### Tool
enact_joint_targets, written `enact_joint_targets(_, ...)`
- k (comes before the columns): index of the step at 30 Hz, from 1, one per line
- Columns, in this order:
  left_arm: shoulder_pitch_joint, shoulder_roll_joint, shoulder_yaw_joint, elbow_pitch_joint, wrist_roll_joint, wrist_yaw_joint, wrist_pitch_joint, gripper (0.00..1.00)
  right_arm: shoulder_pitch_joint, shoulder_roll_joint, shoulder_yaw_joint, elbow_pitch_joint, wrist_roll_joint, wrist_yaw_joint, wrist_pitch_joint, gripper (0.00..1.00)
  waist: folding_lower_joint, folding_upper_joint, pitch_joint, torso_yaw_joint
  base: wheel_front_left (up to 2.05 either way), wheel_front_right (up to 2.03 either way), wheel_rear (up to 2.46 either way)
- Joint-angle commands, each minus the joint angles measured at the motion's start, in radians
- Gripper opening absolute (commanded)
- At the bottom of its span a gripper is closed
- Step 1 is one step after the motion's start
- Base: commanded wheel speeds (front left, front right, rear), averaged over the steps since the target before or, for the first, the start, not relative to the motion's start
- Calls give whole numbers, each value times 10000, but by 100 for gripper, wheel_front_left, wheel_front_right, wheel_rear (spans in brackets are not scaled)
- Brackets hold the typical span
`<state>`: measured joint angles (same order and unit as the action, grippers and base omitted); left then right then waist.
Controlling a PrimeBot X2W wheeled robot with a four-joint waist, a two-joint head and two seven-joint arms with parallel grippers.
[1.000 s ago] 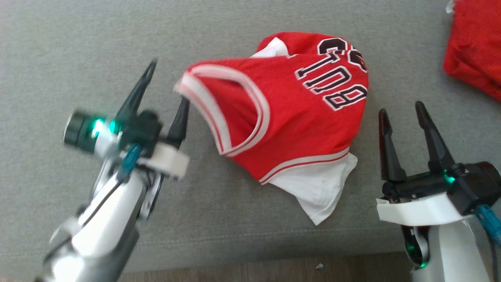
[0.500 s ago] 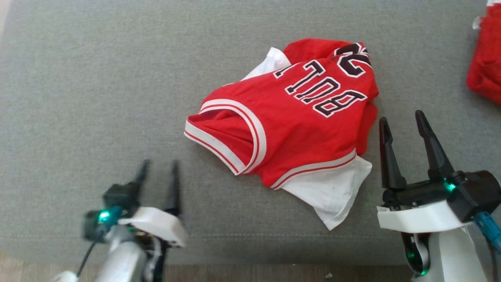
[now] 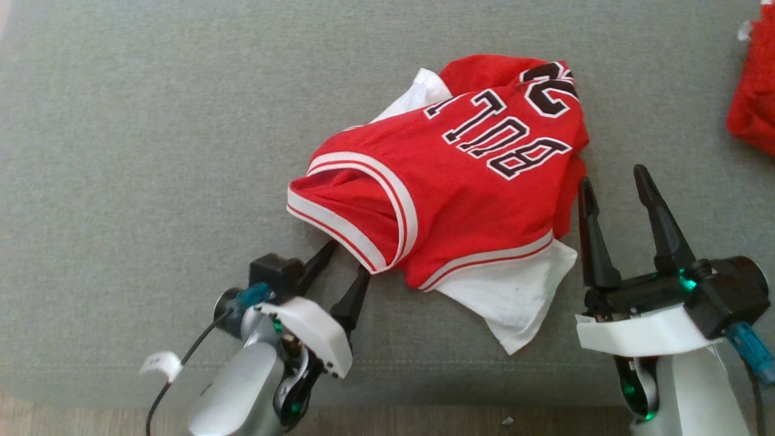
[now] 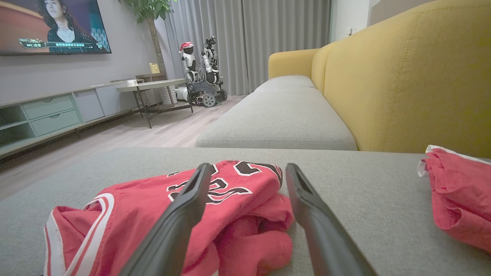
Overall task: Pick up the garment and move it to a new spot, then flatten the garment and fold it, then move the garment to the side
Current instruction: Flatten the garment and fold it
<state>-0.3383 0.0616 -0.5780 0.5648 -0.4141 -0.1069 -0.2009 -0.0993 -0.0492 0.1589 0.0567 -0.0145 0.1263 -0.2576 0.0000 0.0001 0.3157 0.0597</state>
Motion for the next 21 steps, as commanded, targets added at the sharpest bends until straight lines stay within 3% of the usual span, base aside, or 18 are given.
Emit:
enact_joint_targets(1, -153, -11, 74, 81, -13, -44, 10, 100, -258, -10, 271, -352, -66, 44, -42, 100, 0, -1, 25, -116, 0, 0, 0)
enact_joint_targets(9, -491, 121, -660, 688, -345, -200, 166, 100, -294, -10, 174, -434, -50, 44, -42, 100, 0, -1, 30, -476, 0, 0, 0)
enact_joint_targets(13, -297, 613, -1421, 575, -7, -221, 655, 100, -206, -10, 140, -472, -25, 44, -42, 100, 0, -1, -18, -539, 0, 0, 0)
enact_joint_targets(17, -54, 1317, -2432, -337, -113, -233, 1152, 100, -180, -10, 113, -522, -14, 44, -42, 100, 0, -1, 17, -534, 0, 0, 0)
enact_joint_targets(21, -5, 1988, -2855, -1167, -249, -234, 1232, 100, -197, -10, 102, -539, -28, 44, -42, 100, 0, -1, 29, -495, 0, 0, 0)
